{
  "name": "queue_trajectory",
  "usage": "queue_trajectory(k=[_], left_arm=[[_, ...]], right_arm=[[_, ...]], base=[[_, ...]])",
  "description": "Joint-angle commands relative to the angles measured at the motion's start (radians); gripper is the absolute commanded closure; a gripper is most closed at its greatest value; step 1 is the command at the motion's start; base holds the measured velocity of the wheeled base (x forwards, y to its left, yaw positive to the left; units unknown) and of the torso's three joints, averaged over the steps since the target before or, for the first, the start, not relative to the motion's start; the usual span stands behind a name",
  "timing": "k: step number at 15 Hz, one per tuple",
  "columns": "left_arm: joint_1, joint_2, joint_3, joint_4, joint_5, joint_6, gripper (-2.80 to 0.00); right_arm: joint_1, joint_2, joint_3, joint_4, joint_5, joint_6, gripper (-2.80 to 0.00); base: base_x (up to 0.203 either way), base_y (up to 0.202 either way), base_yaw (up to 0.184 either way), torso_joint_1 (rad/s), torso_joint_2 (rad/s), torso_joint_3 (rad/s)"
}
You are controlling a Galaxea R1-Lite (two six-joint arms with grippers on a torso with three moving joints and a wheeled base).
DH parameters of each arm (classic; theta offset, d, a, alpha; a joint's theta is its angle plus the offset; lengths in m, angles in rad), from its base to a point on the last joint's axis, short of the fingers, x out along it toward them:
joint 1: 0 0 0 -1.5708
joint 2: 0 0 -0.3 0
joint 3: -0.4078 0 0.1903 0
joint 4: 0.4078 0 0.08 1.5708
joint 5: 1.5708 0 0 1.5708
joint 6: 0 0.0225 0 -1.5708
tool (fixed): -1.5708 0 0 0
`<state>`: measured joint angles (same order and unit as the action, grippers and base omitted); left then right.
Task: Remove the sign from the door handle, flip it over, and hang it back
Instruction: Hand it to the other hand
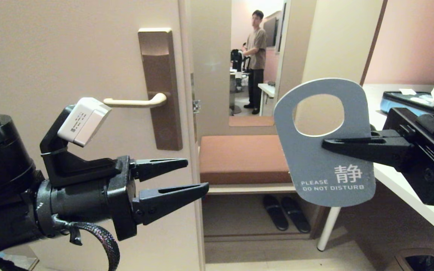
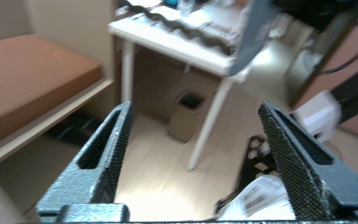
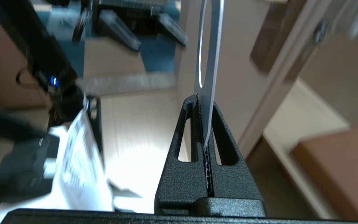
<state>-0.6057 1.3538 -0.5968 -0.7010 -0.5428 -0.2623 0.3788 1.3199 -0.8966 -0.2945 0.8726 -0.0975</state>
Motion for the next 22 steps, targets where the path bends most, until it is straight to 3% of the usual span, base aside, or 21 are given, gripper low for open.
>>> queue_trajectory(k=[1,5,8,12,22], left_arm=[[-0.023,0.016,-0.001,-0.039,-0.002,-0.034,-2.8],[-0.039,0.028,-0.013,-0.049,0.0,-0.038,-2.8],[-0.042,0.063,-0.026,-0.123,0.001,-0.042,-2.8],[-0.066,0.09,-0.032,-0.187,0.002,-0.092,-2.8],[-0.08,0.139,-0.035,-0.247,0.001,-0.091,-2.8]], right_arm=[[0.038,0.062,0.001,-0.132,0.005,0.068,0.0],[0.09,0.122,-0.001,-0.224,0.002,0.097,0.0],[0.119,0.156,-0.006,-0.272,0.002,0.134,0.0],[0.15,0.214,-0.021,-0.427,0.001,0.249,0.0],[0.191,0.304,-0.126,-0.439,-0.001,0.272,0.0]], base=[[0.0,0.0,0.0,0.0,0.0,0.0],[0.0,0.0,0.0,0.0,0.0,0.0],[0.0,0.0,0.0,0.0,0.0,0.0],[0.0,0.0,0.0,0.0,0.0,0.0],[0.0,0.0,0.0,0.0,0.0,0.0]])
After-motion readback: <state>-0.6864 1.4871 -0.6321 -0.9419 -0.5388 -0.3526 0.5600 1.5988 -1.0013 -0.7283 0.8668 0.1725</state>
